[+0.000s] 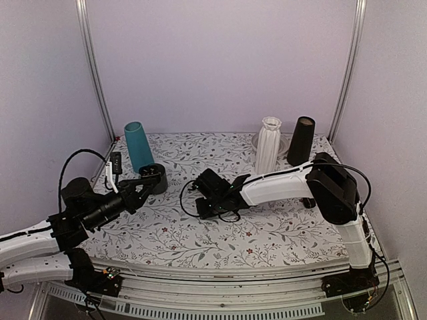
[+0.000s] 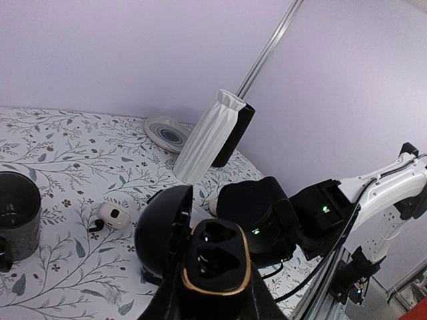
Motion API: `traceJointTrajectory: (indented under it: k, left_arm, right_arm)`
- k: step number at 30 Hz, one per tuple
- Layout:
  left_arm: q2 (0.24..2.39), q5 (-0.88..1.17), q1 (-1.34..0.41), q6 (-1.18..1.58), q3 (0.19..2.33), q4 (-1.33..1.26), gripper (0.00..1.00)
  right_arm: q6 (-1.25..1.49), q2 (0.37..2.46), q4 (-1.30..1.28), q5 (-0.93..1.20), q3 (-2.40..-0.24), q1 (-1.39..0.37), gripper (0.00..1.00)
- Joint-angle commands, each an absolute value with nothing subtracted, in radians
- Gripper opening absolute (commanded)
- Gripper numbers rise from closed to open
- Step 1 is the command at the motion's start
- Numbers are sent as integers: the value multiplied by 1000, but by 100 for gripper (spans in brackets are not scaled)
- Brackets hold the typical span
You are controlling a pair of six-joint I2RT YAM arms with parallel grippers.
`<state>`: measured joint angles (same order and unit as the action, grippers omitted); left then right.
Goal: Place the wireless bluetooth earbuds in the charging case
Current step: Pick up the right earbud from the center of the board.
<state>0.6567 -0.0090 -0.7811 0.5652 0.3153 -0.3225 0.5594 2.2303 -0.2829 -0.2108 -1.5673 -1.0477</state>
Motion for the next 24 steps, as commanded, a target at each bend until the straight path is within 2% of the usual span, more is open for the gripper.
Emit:
traceJointTrajectory:
  k: [1, 5, 17, 24]
  left_arm:
    - [658, 2, -763, 552, 347, -324, 0]
    - [654, 4, -760, 554, 344, -322, 0]
    - [653, 7, -756, 562, 331, -337, 0]
    - [681, 16, -753, 565, 321, -354, 0]
  right_arm:
    - [555, 2292, -344, -276, -1643, -1059, 44]
    - [556, 2324, -390, -311, -1680, -1065, 42]
    - [533, 2339, -397, -325, -1685, -1071, 18]
    - [478, 2273, -289, -305, -1573, -1068, 9]
